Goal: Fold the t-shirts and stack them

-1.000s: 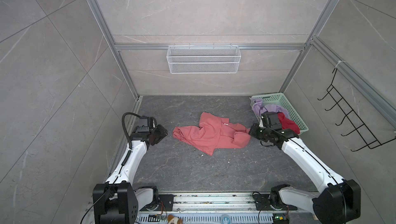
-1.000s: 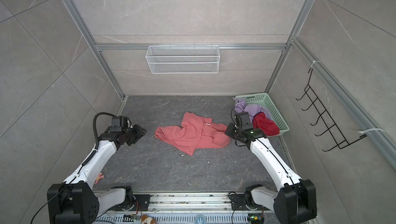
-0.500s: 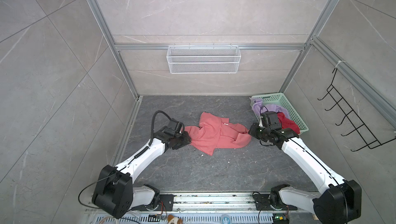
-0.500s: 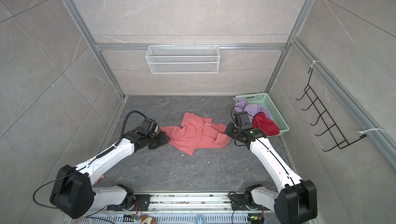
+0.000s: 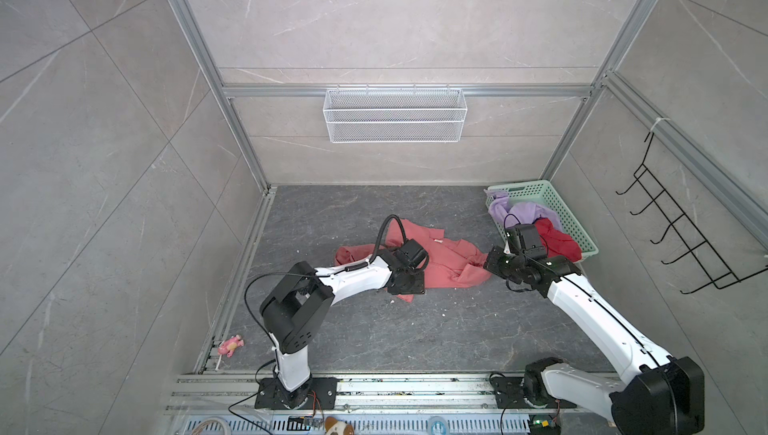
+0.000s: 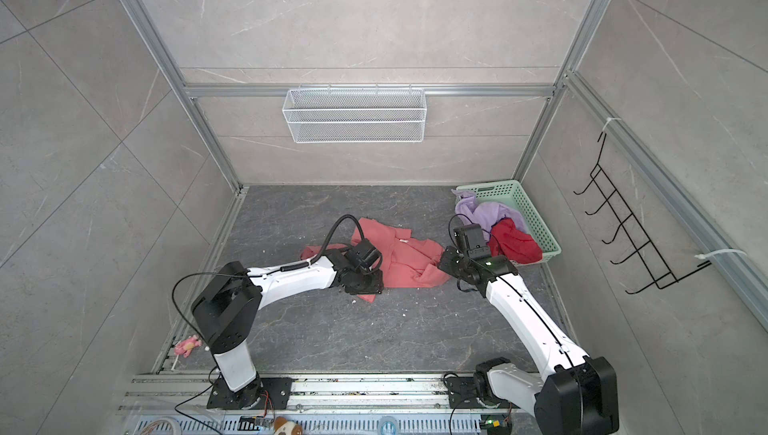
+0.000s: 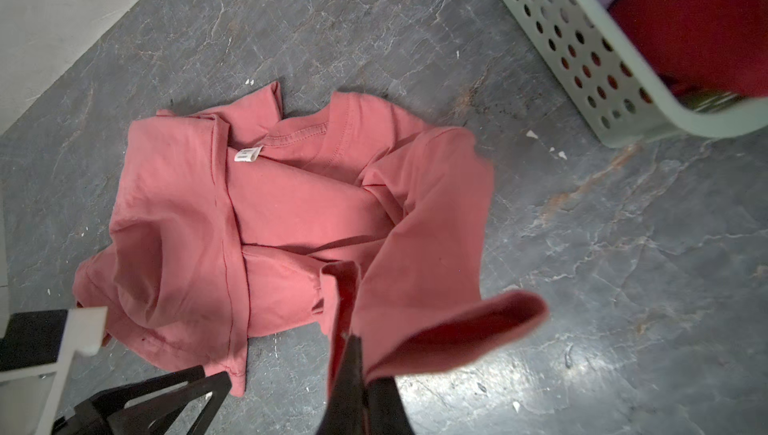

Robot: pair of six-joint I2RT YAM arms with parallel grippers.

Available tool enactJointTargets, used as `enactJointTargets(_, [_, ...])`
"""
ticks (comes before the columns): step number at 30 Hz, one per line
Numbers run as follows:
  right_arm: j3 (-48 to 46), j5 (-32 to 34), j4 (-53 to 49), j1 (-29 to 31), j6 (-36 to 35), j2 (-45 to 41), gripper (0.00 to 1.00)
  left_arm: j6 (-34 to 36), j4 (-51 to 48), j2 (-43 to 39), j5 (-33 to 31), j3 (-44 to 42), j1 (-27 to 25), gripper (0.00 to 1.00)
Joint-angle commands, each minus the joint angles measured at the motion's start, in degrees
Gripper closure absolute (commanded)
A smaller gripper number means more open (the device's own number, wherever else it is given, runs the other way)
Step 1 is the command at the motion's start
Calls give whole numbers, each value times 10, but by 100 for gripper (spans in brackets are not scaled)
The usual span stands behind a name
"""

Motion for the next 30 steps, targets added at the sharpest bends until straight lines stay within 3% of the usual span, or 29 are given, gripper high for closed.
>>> enactJointTargets(1, [-10, 14, -16, 2, -11, -20, 100, 52, -64, 34, -42, 41, -6, 44])
enactJointTargets(11, [-4, 23, -19, 3, -16, -19, 100, 52, -123, 92, -87, 51, -36, 52])
enactJointTargets(19, [16, 32, -25, 2, -24, -10, 100, 41, -132, 72, -128, 52, -35, 100])
enactJointTargets(21, [25, 43, -28, 2, -30, -10, 100, 49, -144, 44, -146, 59, -29, 100])
enactJointTargets(26, [95, 91, -45, 2, -70, -13, 100, 81, -126, -110, -123, 41, 49, 100])
enactJointTargets(30, [183, 116, -50, 0, -114, -13, 100, 108, -78, -255, -23, 26, 186, 100])
